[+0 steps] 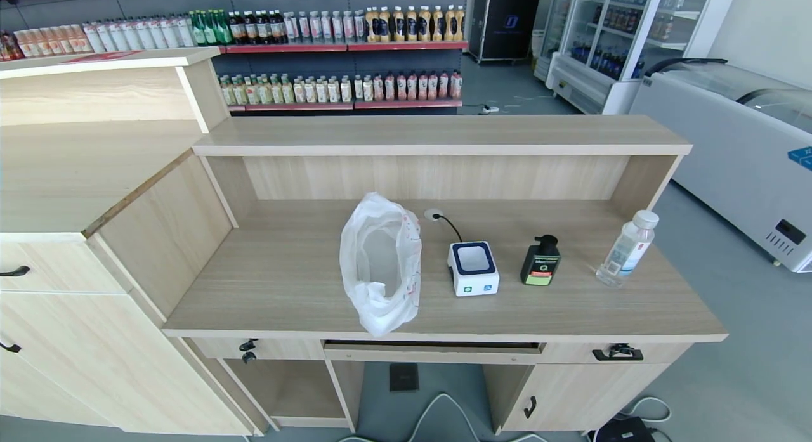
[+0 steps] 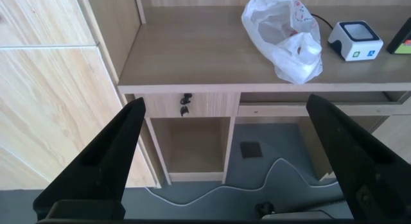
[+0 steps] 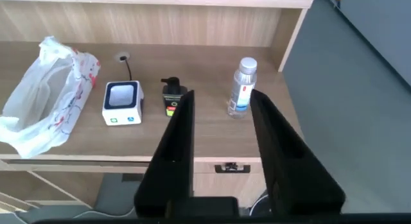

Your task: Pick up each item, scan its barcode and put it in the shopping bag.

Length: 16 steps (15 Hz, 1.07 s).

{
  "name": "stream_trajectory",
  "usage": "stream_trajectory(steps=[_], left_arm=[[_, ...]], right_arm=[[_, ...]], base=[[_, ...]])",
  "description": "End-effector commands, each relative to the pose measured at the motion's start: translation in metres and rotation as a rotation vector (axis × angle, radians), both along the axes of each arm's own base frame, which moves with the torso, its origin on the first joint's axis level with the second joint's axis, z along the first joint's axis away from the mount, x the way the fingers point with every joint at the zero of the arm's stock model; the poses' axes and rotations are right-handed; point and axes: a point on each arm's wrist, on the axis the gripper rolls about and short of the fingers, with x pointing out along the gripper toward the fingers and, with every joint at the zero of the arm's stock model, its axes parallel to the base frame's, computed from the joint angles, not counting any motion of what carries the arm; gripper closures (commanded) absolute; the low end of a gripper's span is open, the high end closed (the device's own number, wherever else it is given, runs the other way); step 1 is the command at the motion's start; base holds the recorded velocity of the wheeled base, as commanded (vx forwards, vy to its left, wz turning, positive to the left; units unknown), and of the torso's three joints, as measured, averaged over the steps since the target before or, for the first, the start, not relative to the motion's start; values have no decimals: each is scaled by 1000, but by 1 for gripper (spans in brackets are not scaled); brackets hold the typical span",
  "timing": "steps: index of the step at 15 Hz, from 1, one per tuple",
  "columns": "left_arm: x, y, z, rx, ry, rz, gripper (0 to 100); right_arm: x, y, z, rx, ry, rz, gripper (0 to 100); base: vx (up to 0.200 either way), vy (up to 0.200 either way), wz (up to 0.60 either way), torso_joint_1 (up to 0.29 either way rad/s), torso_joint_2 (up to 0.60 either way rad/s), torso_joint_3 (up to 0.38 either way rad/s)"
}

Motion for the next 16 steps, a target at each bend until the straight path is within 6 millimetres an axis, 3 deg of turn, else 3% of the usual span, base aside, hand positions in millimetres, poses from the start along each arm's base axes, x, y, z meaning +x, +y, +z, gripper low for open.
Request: stream_trajectory(steps=[1,3,6,10,14,16], left_arm=[[0,0,0,0,1,0,0],[0,0,0,0,0,0,0],[0,0,0,0,0,0,0],[0,0,0,1,0,0,0],[0,0,0,0,0,0,0],[0,0,0,1,0,0,0]], right_arm=[[131,-41,-9,-57,107,-75,0],[160,-51,-25,-72,161,-75,0],[189,-55,-71,-130,313,26,0],[249,-70,-117,-273,271,63,0],[276,-70,-154,-301,299,209,0],[286,-63,-161,-303,249,297,0]], base=[[0,0,0,0,0,0],[0,0,0,0,0,0],[0,0,0,0,0,0],[0,0,0,0,0,0],[0,0,0,0,0,0],[0,0,0,0,0,0]])
